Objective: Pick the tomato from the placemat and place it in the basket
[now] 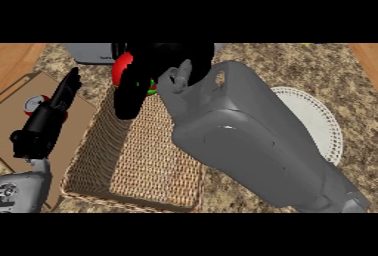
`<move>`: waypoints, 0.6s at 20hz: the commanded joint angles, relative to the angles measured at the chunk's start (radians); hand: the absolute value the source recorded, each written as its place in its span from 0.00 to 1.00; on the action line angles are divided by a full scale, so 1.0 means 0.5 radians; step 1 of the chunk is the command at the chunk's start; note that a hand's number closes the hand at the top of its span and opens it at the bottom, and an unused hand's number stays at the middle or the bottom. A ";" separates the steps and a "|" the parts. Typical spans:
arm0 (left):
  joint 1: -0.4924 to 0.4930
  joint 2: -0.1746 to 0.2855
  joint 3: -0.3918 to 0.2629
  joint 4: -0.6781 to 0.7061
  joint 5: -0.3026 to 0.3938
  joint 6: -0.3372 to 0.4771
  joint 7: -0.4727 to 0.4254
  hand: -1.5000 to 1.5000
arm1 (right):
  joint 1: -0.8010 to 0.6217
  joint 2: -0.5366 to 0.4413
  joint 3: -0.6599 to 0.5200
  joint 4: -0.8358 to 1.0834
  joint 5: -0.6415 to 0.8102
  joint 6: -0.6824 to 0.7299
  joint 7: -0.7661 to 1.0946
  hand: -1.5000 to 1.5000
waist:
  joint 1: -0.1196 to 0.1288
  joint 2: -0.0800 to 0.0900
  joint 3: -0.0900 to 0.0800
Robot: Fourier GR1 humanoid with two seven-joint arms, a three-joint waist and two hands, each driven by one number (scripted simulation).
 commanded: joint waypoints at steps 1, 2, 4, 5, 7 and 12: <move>-0.030 0.016 0.023 0.000 0.012 -0.012 0.022 0.50 | 0.017 -0.060 0.142 0.012 0.070 0.247 0.207 1.00 | -0.032 -0.006 0.001; 0.051 -0.003 0.005 -0.006 0.000 -0.008 -0.030 0.50 | -0.081 0.021 0.175 0.051 0.095 0.245 0.311 1.00 | -0.016 -0.009 0.000; 0.082 0.020 0.031 -0.041 0.038 -0.044 -0.016 0.50 | -0.024 -0.052 0.194 0.039 0.097 0.310 0.239 1.00 | -0.017 -0.008 0.001; 0.088 0.016 0.019 -0.031 0.010 -0.032 -0.066 0.50 | -0.048 -0.055 0.198 0.116 0.106 0.320 0.176 1.00 | -0.010 -0.002 0.001; -0.039 0.010 0.013 0.041 -0.021 -0.005 0.003 0.50 | -0.099 -0.039 0.162 0.183 0.025 0.415 0.148 1.00 | -0.020 0.002 0.001; 0.044 -0.014 -0.011 -0.102 -0.044 0.007 0.025 0.50 | 0.029 -0.012 -0.010 0.112 -0.124 0.424 0.080 0.00 | -0.012 -0.001 0.003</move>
